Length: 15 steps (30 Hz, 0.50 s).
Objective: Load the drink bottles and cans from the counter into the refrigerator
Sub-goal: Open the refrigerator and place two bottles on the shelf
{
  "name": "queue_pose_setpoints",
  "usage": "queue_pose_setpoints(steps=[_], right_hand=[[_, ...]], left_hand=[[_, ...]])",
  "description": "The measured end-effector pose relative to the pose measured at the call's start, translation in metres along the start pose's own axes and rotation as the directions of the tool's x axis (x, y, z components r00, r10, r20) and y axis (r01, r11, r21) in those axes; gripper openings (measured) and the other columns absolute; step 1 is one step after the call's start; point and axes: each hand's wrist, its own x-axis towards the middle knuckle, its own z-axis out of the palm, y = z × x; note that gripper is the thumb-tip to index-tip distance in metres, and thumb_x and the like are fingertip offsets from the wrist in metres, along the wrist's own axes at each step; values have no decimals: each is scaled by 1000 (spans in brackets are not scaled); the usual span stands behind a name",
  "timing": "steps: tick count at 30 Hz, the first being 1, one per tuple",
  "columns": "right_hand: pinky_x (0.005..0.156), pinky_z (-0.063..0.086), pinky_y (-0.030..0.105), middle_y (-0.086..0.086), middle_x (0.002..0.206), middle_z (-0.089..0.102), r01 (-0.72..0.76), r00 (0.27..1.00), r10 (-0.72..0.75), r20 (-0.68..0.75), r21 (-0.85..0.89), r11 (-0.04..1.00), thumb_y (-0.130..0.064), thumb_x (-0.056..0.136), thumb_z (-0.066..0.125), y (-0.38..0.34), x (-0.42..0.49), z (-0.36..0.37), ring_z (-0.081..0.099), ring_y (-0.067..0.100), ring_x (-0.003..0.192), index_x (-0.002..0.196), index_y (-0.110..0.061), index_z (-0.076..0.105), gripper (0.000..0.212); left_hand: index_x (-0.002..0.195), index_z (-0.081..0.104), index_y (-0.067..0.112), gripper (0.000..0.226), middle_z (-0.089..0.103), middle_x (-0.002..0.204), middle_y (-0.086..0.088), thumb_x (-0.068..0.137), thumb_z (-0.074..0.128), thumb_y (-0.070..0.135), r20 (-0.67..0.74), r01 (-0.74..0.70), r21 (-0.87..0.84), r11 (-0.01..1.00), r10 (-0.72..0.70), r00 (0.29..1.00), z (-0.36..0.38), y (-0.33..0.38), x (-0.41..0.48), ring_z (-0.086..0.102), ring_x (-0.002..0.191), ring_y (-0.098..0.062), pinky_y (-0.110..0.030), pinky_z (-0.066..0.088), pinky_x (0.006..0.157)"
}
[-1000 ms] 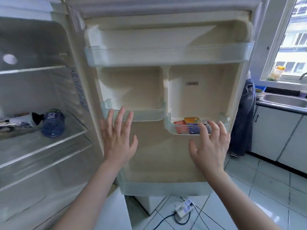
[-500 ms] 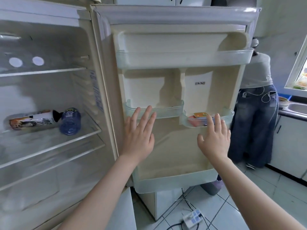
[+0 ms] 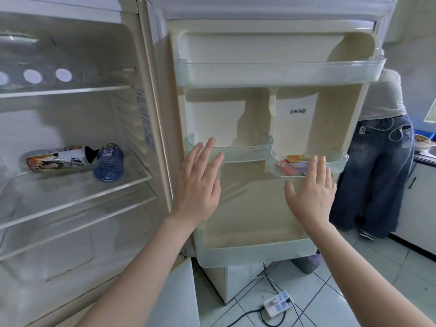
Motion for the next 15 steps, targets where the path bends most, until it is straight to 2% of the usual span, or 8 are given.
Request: queue_pose_setpoints(steps=[3, 5, 6, 8, 10, 12, 14, 15], right_hand=[[114, 18, 41, 16, 151, 29, 125, 977, -72, -200, 267, 955, -26, 84, 57, -28, -30, -2, 26, 32, 139, 144, -3, 30, 70], [113, 19, 27, 15, 143, 40, 243, 960, -150, -237, 432, 869, -26, 83, 53, -55, -63, 3, 33, 28, 135, 138, -2, 40, 62], [111, 21, 25, 13, 139, 43, 274, 958, -192, -211, 490, 828, -26, 84, 51, -67, -78, 7, 36, 25, 132, 135, -2, 43, 58], [107, 31, 29, 10, 131, 48, 266, 958, -274, -83, 608, 748, -23, 85, 50, -92, -104, 24, 42, 22, 125, 131, -3, 47, 51], [100, 39, 33, 4, 125, 51, 223, 934, -354, 50, 691, 687, -17, 84, 52, -114, -119, 40, 47, 19, 120, 127, -5, 50, 45], [95, 40, 25, -4, 120, 53, 207, 886, -440, 146, 724, 658, -15, 83, 52, -140, -122, 62, 51, 12, 113, 123, -8, 53, 40], [89, 38, 13, -9, 113, 54, 196, 829, -509, 230, 733, 651, -15, 85, 53, -164, -118, 85, 51, 3, 105, 120, -11, 54, 36], [86, 40, 13, -10, 110, 54, 191, 803, -534, 264, 735, 650, -14, 87, 54, -176, -114, 97, 52, 0, 101, 120, -12, 54, 33]], left_hand=[[127, 55, 9, 42, 38, 148, -13, 86, 51, 17, -97, 139, -82, 987, -147, 984, -19, -19, -22, 32, 136, -32, -36, 21, 116], [124, 57, 11, 42, 40, 145, -9, 86, 49, 26, -60, 278, -132, 951, -288, 956, -32, -40, -45, 33, 134, -28, -31, 19, 115], [122, 58, 12, 41, 40, 144, -7, 86, 49, 28, -18, 339, -144, 930, -345, 938, -37, -51, -57, 33, 134, -26, -29, 19, 114], [118, 61, 14, 33, 43, 142, -3, 87, 56, 25, 68, 440, -111, 891, -435, 898, -45, -81, -82, 36, 133, -24, -32, 24, 112], [115, 63, 15, 28, 47, 138, 0, 87, 63, 17, 140, 529, -78, 845, -516, 845, -51, -112, -102, 42, 129, -21, -41, 40, 104], [112, 65, 13, 26, 52, 132, 0, 86, 65, 13, 156, 617, -53, 786, -603, 782, -59, -147, -119, 47, 124, -20, -42, 47, 95], [108, 66, 12, 23, 58, 123, 0, 85, 65, 10, 134, 663, -30, 748, -655, 744, -63, -183, -132, 51, 120, -20, -34, 43, 96], [107, 66, 13, 22, 59, 119, 2, 85, 65, 10, 133, 686, -25, 727, -678, 723, -64, -200, -137, 53, 117, -19, -30, 41, 94]])
